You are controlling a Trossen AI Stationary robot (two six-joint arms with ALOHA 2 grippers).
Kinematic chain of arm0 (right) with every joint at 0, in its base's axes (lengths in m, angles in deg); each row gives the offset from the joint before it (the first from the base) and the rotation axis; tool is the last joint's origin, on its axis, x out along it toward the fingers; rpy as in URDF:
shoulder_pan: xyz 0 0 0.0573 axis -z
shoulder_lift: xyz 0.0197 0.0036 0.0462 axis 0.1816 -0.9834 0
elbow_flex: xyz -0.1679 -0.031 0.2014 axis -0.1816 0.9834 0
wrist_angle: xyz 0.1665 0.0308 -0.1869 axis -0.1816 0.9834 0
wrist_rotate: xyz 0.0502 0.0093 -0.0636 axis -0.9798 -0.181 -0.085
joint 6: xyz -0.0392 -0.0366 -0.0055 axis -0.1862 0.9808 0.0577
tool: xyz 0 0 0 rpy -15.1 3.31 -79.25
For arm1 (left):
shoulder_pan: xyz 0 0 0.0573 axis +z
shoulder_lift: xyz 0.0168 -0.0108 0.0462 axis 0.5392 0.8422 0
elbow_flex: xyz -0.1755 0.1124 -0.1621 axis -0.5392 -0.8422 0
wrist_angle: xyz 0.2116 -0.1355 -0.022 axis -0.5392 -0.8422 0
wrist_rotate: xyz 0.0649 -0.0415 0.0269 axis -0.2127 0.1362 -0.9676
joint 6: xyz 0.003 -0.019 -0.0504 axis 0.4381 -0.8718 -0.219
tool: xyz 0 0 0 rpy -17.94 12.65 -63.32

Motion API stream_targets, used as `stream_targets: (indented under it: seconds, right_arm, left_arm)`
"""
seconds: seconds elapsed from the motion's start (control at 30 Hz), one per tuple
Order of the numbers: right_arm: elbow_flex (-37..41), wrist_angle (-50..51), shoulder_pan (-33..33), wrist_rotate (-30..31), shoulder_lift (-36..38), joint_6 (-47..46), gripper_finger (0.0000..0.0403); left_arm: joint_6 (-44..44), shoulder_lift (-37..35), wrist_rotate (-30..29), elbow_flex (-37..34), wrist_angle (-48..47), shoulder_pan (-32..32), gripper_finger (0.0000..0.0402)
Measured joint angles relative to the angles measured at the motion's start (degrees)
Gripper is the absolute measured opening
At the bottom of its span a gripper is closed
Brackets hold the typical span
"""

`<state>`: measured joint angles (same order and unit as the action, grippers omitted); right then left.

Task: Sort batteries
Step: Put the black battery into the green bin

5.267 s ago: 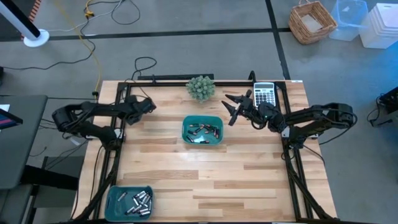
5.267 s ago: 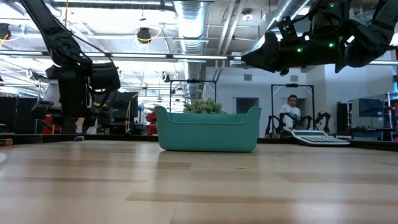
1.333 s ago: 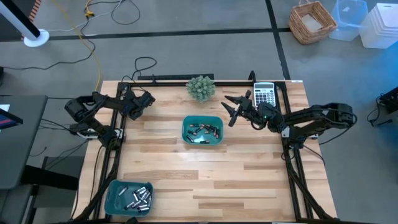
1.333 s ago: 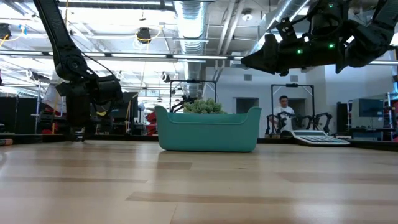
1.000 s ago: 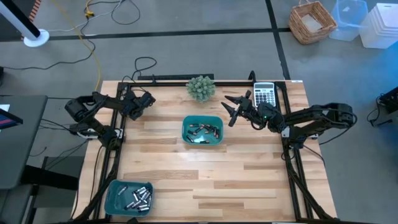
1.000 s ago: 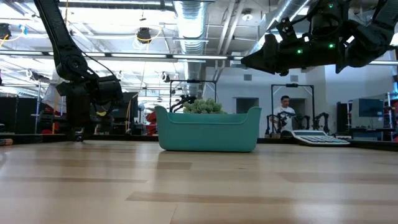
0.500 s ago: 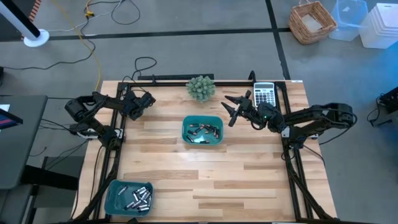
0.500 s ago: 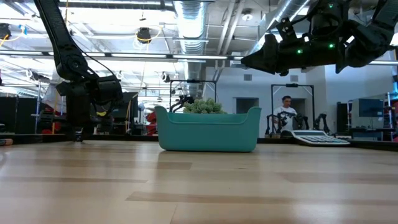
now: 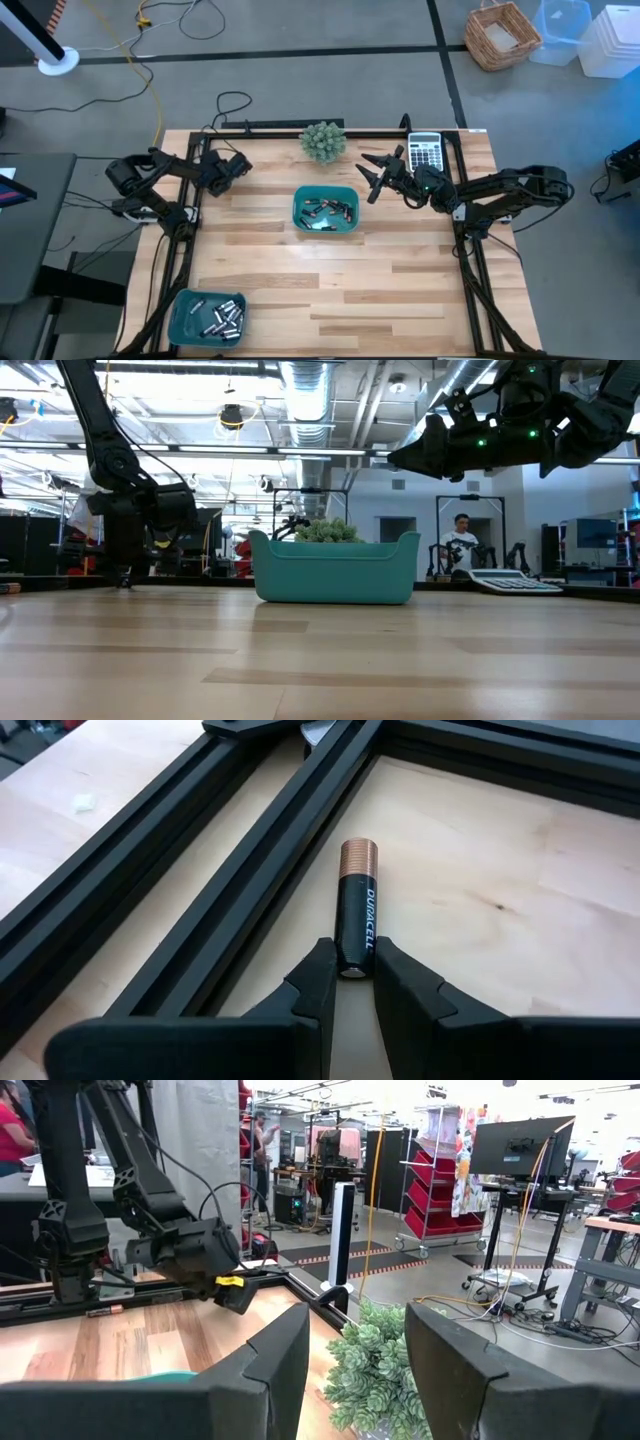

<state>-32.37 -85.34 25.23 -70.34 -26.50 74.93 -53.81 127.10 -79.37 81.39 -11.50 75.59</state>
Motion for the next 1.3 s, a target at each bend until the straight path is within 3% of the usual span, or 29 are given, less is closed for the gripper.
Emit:
stream_targets:
  seconds: [0.73, 1.3]
  right_arm:
    - [0.0, -0.6, 0.0, 0.0, 0.0, 0.0, 0.0181]
    - [0.0, -0.4, 0.0, 0.0, 0.0, 0.0, 0.0181]
  left_arm:
    - [-6.0, 0.0, -1.3, 0.0, -3.0, -9.6, 0.0051]
    - [-3.7, 0.0, -2.7, 0.0, -3.8, -19.1, 0.0050]
